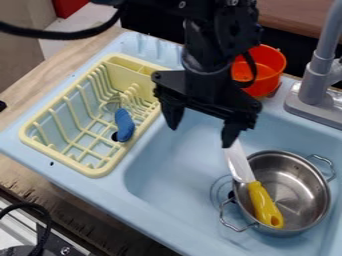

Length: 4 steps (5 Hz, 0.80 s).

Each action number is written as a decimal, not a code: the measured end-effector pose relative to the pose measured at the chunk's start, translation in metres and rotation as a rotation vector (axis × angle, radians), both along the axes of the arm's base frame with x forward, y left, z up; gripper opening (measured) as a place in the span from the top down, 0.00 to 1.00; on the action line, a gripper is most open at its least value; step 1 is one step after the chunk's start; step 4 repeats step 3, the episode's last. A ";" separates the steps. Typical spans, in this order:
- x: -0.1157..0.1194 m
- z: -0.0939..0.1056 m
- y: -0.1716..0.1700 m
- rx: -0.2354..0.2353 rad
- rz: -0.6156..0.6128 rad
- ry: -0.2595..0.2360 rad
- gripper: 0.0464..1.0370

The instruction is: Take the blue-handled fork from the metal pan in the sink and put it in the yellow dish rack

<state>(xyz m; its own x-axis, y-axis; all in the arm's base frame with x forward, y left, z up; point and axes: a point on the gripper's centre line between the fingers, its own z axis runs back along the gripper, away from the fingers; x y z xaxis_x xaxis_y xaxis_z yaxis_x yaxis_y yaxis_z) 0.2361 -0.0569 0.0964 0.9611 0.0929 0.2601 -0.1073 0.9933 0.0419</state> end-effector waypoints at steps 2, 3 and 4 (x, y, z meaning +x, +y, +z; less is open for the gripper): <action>0.008 -0.013 -0.038 -0.106 -0.089 0.039 0.04; 0.021 -0.009 -0.053 -0.121 -0.047 0.015 0.04; 0.021 -0.009 -0.053 -0.121 -0.047 0.015 0.04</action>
